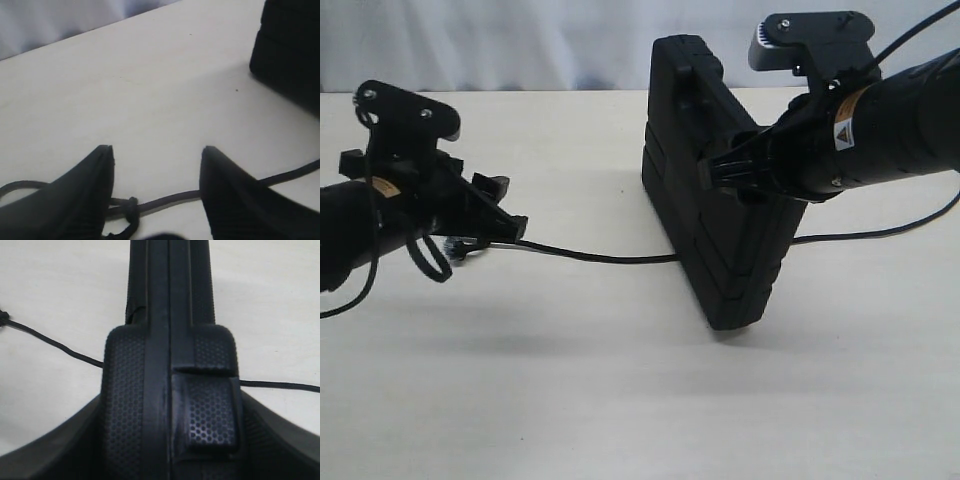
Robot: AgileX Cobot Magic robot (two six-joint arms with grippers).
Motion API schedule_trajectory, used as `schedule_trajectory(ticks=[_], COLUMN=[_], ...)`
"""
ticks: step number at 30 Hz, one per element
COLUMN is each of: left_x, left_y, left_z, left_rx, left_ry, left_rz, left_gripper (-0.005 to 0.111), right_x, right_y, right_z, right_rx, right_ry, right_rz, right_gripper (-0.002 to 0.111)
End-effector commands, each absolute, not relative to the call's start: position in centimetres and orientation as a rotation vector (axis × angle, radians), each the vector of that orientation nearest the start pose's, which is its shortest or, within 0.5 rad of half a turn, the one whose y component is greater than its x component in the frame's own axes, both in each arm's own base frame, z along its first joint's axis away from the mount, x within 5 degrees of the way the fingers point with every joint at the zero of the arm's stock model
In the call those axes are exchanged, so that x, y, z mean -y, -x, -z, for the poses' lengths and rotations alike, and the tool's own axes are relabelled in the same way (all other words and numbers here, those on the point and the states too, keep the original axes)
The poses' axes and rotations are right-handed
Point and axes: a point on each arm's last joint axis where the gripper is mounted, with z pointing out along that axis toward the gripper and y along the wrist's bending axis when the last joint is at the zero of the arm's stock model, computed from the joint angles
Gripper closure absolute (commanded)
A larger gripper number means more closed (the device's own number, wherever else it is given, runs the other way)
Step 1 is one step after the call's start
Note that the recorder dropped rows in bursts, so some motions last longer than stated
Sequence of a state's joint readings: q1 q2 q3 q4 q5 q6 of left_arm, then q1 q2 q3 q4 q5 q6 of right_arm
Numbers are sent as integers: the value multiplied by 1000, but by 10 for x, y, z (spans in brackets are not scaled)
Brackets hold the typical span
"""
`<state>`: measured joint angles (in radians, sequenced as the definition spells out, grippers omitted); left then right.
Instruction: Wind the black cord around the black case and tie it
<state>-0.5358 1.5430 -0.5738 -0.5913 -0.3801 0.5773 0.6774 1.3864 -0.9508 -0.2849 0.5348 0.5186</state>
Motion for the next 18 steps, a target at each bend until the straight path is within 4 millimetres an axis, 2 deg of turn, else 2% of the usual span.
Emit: schedule_trajectory(ticks=[1,6,9,13,18], left_x=[142,145,144,138,127], left_y=[-269,-287,-300,-318,-333], left_z=[-181,-176,-173,-166,-137], left_rx=[-2182,-2316,-2341,-2375,-2469], left_ry=[-656,-1011,-1134,-1112,-1085], left_rz=[151,122,68,50,44], left_gripper=[57,57,57,57,57], right_x=[-171,-170,-170,-170,-170], right_y=[-233,-233,-233,-233,-233], right_z=[-285,-284,-284,-284,-284], right_rx=[-2339,-2352,-2354,-2354,-2354], right_ry=[445,447,447,447,447], right_rz=[-270,-258,-256,-256,-256], right_gripper=[104,104,104,104,104])
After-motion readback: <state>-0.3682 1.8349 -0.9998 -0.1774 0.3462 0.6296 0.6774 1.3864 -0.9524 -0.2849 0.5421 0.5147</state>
